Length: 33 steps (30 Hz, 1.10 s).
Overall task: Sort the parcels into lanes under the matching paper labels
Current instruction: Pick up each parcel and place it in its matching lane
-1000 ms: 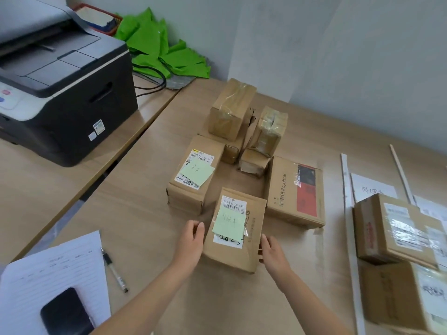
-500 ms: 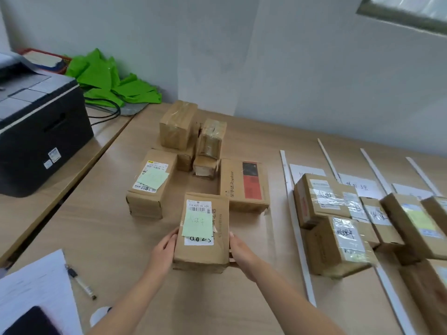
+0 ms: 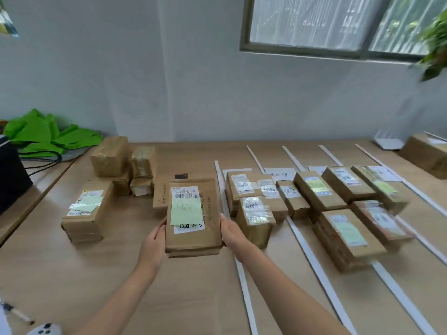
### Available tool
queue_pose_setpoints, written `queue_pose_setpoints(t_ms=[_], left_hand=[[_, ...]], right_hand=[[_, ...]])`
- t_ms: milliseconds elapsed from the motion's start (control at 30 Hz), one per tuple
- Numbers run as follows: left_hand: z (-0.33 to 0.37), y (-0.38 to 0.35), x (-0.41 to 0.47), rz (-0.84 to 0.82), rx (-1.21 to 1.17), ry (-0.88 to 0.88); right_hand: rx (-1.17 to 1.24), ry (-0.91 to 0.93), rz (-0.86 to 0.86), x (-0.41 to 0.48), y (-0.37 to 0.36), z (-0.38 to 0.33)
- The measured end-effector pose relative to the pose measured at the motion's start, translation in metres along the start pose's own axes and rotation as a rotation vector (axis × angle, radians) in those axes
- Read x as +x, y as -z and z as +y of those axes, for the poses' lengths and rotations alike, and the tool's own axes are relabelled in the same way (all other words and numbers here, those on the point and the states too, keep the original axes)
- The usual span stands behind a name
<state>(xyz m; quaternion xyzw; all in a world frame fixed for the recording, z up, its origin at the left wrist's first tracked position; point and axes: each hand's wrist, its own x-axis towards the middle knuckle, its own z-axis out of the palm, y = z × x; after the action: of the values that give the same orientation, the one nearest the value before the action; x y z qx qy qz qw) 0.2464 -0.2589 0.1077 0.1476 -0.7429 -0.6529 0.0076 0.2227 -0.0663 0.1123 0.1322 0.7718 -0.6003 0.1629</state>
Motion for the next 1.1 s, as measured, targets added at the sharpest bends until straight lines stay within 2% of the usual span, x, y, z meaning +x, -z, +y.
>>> queue_pose_setpoints(t_ms=[100, 333, 567, 733, 833, 967, 1100], left_hand=[[0.013, -0.046, -0.022, -0.050, -0.008, -0.032], [0.019, -0.151, -0.085, -0.195, -0.015, -0.096], [-0.010, -0.234, -0.119, -0.379, 0.084, -0.070], [-0.056, -0.268, -0.117, -0.426, 0.164, -0.007], [-0.086, -0.282, -0.117, -0.468, 0.148, 0.118], [-0.110, -0.297, -0.099, -0.443, 0.097, 0.244], [-0.127, -0.300, -0.080, -0.394, 0.143, 0.281]], right_hand=[[-0.028, 0.061, 0.076, -0.027, 0.055, 0.014], [0.044, 0.057, 0.190, -0.075, 0.166, 0.062], [0.131, -0.067, 0.303, -0.108, 0.240, 0.128], [0.183, -0.178, 0.339, -0.099, 0.248, 0.173], [0.087, -0.228, 0.293, -0.083, 0.241, 0.201], [0.049, -0.305, 0.222, -0.051, 0.235, 0.223], [-0.007, -0.327, 0.194, -0.021, 0.233, 0.223]])
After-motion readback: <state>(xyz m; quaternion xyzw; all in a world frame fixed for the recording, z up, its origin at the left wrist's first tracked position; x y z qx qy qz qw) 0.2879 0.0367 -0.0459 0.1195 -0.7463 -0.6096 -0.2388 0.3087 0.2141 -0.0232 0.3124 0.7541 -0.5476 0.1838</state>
